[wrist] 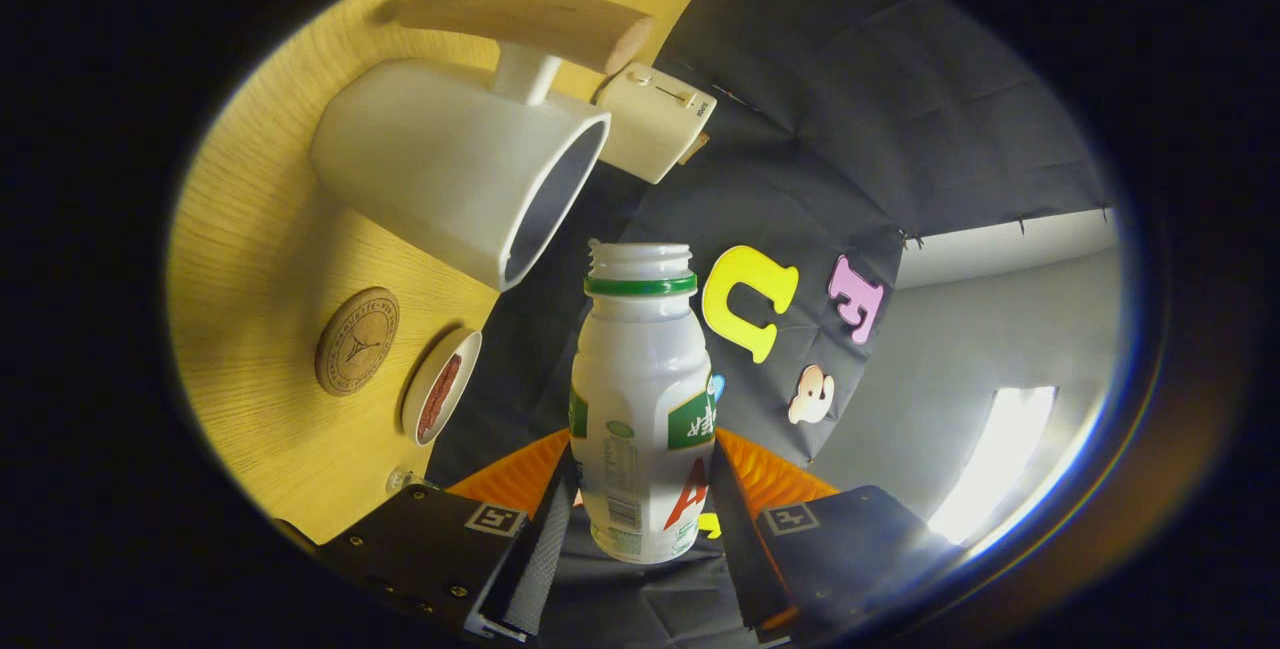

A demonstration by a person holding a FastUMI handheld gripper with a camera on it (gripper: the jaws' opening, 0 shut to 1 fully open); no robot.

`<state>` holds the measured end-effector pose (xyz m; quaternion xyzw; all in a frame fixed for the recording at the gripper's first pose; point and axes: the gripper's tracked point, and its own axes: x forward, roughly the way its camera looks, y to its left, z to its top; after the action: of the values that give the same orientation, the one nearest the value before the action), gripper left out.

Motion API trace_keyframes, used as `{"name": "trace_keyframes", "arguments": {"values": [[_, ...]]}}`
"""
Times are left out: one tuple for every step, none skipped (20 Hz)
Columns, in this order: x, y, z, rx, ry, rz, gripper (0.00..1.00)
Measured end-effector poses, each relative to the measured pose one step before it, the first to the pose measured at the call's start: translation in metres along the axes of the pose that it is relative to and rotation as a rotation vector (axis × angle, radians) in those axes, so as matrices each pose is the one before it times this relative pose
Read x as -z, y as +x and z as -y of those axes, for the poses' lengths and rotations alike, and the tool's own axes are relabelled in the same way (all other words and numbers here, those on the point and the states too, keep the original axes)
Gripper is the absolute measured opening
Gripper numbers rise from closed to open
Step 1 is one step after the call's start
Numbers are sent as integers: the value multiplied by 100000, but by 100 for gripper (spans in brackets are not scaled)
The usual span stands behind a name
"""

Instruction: Take the bottle from table, then pour the juice into the cup, finally place the bottle on the coaster

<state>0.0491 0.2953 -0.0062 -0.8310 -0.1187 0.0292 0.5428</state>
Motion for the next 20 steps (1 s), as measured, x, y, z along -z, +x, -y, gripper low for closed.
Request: {"name": "trace_keyframes", "arguments": {"values": [[-60, -22, -57, -92, -544, 238, 71], [-159, -157, 57, -106, -403, 284, 71], [-52, -166, 52, -47, -407, 115, 71], [-90, 3, 51, -25, -345, 258, 71], [-101, -3, 64, -58, -248, 109, 71], [6, -4, -54, -19, -177, 148, 71], [-116, 42, 34, 16, -427, 154, 71], [-75, 5, -26, -125, -663, 475, 71], [-44, -10, 32, 289, -690, 222, 71], [2, -36, -32, 150, -775, 278, 71], [-53, 55, 43, 167, -596, 218, 71], [12, 40, -15, -114, -423, 150, 71], [-28, 15, -46, -172, -291, 18, 71], [29, -52, -13, -106, -172, 31, 71], [64, -59, 15, -32, -129, 10, 71], [-1, 15, 25, 8, -165, 3, 71], [-101, 44, -19, -172, -157, 11, 71], [-23, -4, -54, -252, -227, 14, 71], [-2, 9, -56, -275, -284, 147, 71], [-22, -59, -78, -131, -213, 144, 71]]}}
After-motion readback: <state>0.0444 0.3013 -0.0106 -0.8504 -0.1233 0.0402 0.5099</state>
